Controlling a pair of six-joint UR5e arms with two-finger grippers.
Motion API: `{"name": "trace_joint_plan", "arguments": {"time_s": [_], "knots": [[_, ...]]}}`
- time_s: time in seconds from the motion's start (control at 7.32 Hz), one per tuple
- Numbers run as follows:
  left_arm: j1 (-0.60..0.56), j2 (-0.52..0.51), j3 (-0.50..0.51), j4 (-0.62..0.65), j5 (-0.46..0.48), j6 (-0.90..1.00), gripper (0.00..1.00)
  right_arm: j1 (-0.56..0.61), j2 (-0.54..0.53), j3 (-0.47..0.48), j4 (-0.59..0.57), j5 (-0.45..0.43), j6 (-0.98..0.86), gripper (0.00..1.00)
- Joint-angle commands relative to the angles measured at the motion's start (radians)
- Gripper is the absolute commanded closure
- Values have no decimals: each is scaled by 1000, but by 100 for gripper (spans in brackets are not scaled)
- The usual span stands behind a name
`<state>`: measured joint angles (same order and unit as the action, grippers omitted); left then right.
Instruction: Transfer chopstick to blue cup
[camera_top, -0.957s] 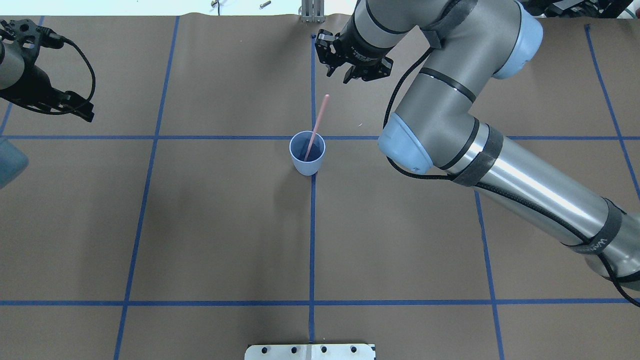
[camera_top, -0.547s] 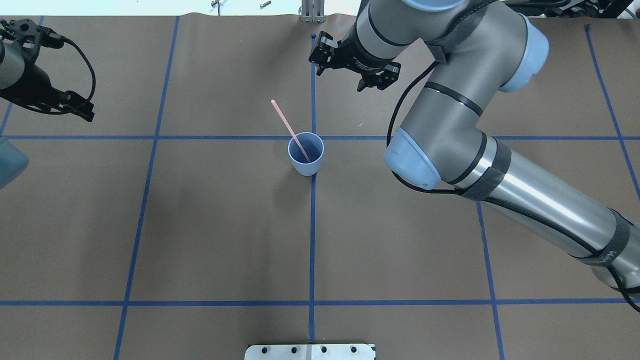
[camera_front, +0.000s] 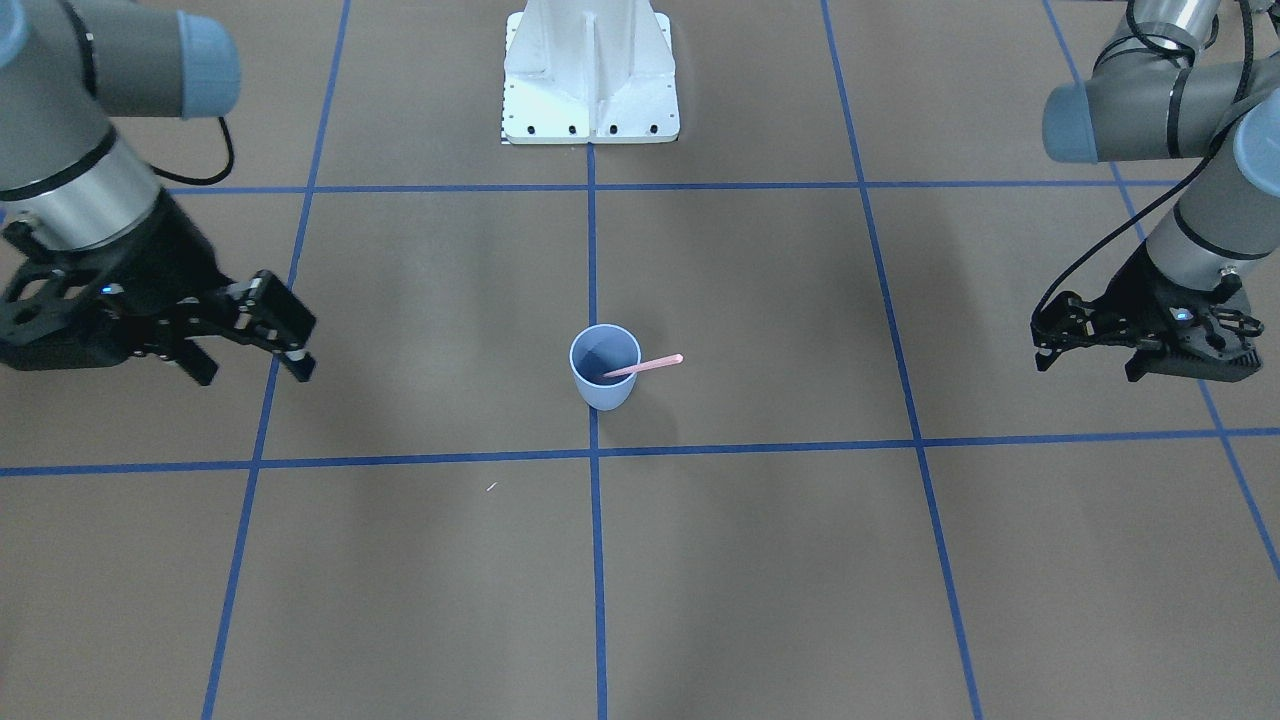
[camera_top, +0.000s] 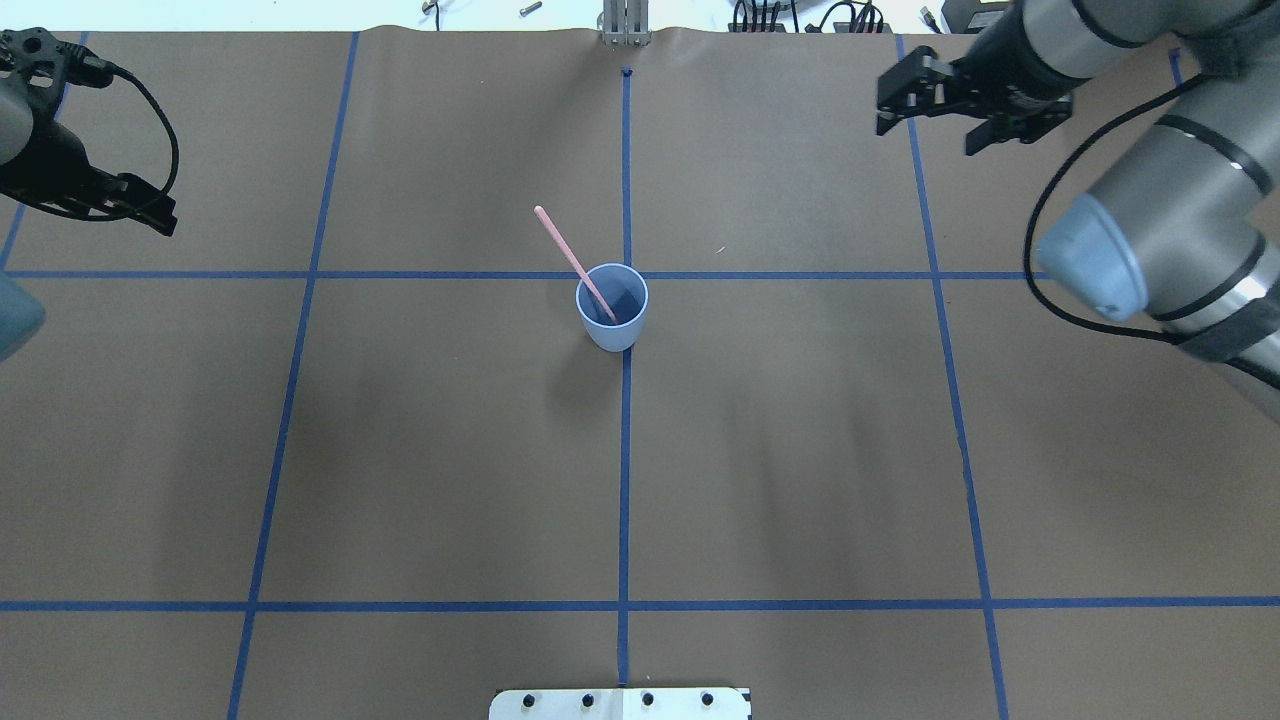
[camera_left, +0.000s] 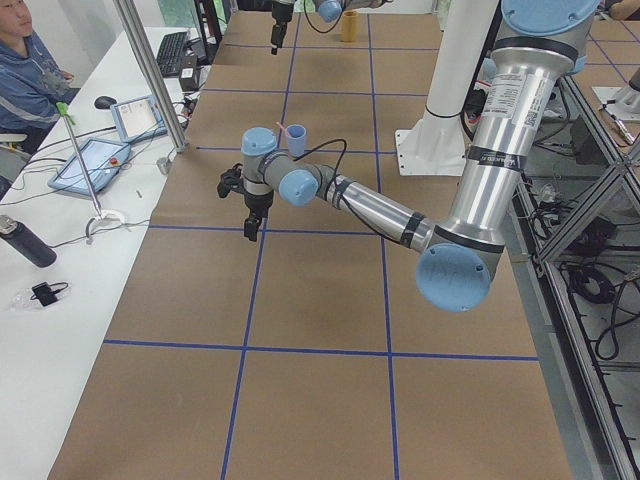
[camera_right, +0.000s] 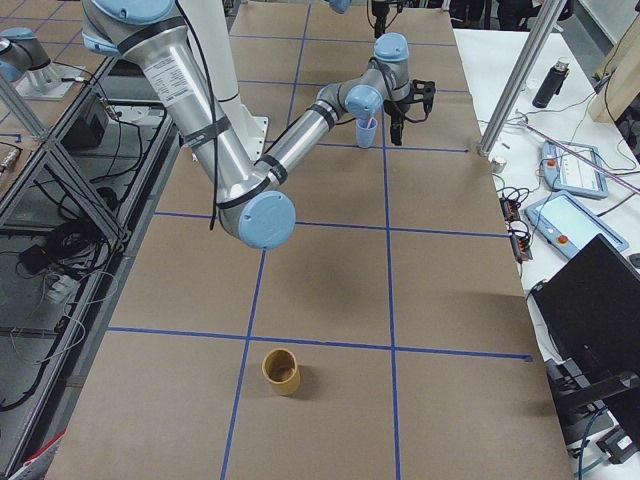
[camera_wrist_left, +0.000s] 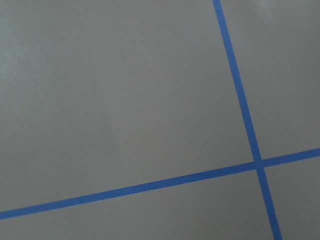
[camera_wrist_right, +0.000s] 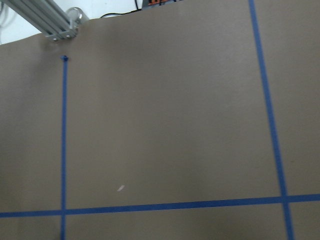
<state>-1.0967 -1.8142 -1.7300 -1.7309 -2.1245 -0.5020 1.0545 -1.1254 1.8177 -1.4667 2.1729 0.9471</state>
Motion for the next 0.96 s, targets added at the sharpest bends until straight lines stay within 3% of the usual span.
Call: {"name": "trace_joint_plan", "arguments": {"time_s": [0.0, 0.27, 0.55, 0.82], "knots": [[-8, 0, 0, 1, -2, 0, 2, 118, -213, -12, 5, 21, -361, 0], [-9, 1, 0, -1, -2, 0, 2, 236, -316, -55, 3, 63, -606, 0], [-12, 3, 1, -1, -2, 2, 2, 361, -329, -191, 3, 230, -849, 0], [-75, 29, 15, -1, -50, 150, 2, 378, -339, -205, 3, 226, -886, 0]]}}
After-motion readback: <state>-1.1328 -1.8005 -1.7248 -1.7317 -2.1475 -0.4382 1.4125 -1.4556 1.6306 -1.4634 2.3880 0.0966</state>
